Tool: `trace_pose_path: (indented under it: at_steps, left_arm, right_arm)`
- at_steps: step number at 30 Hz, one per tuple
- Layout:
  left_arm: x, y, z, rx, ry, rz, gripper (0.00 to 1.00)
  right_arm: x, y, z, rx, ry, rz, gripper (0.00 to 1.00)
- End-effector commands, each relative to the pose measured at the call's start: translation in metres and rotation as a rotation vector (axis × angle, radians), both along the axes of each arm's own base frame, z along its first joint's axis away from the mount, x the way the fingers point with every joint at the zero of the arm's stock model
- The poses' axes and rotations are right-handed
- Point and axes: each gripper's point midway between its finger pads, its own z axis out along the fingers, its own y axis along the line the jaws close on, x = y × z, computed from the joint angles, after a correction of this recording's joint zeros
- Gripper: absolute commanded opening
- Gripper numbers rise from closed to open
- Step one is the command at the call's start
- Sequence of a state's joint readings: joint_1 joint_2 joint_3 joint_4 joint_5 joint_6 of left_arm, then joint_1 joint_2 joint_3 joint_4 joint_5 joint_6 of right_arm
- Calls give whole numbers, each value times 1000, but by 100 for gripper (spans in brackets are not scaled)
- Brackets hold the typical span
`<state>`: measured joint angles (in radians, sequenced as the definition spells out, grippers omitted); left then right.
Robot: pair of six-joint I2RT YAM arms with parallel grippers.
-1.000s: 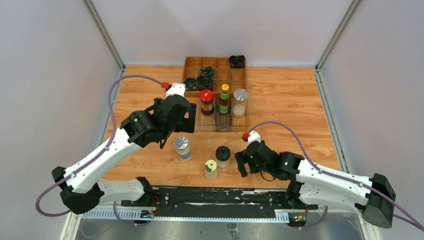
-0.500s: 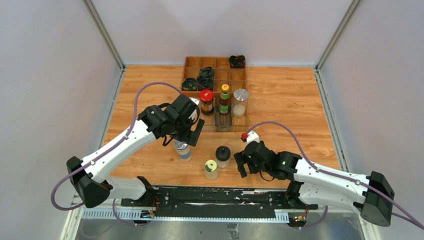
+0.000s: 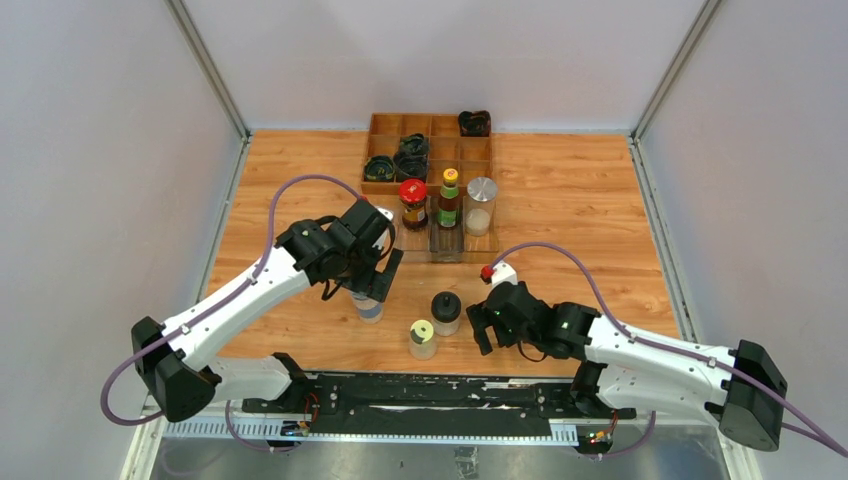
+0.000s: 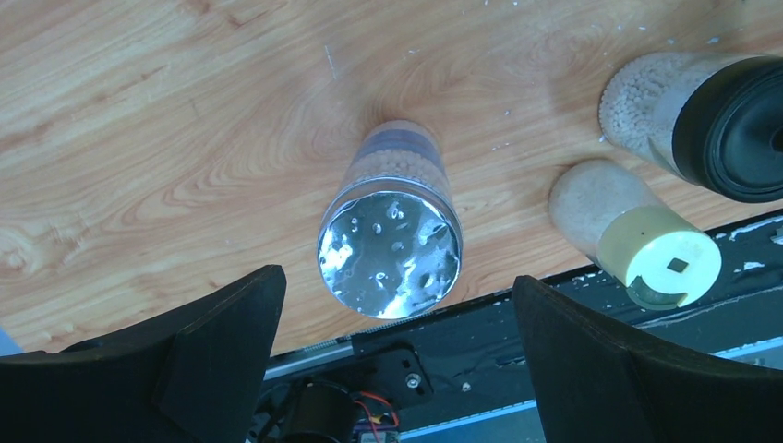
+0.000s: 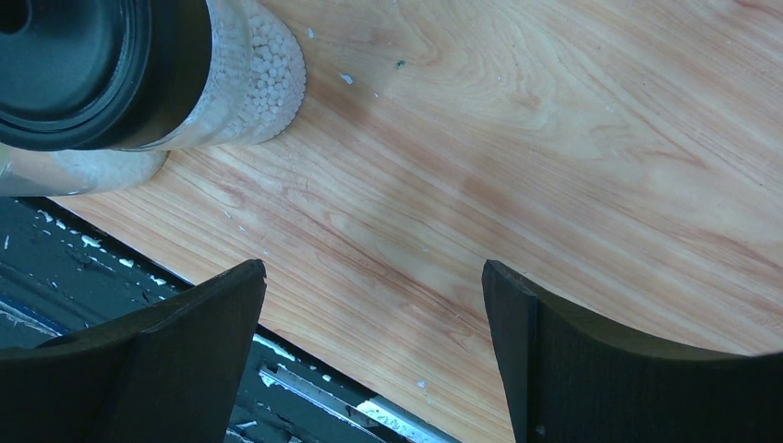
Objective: Organize the condiment bottles
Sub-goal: Pick up the bottle from the center of the board.
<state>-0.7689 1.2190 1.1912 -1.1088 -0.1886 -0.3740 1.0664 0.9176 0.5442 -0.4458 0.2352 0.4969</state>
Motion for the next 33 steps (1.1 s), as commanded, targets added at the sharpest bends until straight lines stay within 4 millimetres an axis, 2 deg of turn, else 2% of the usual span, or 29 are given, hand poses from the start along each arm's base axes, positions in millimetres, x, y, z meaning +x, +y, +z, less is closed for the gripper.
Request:
trace_pose_path:
  at_steps: [1, 7, 16, 33]
  left_arm:
    - [-1, 0, -7, -4, 13, -9, 100]
    - [1, 1, -13, -2, 14, -1, 99]
    - [5, 1, -14, -6, 7, 14, 88]
    - [7, 2, -22, -2, 13, 33, 77]
  right_arm:
    - [0, 2, 1, -15, -12, 17, 93]
    - [0, 1, -1, -19, -9, 14, 93]
    - [-1, -1, -3, -25, -7, 11, 93]
    - [-3, -4, -7, -19, -4, 2, 93]
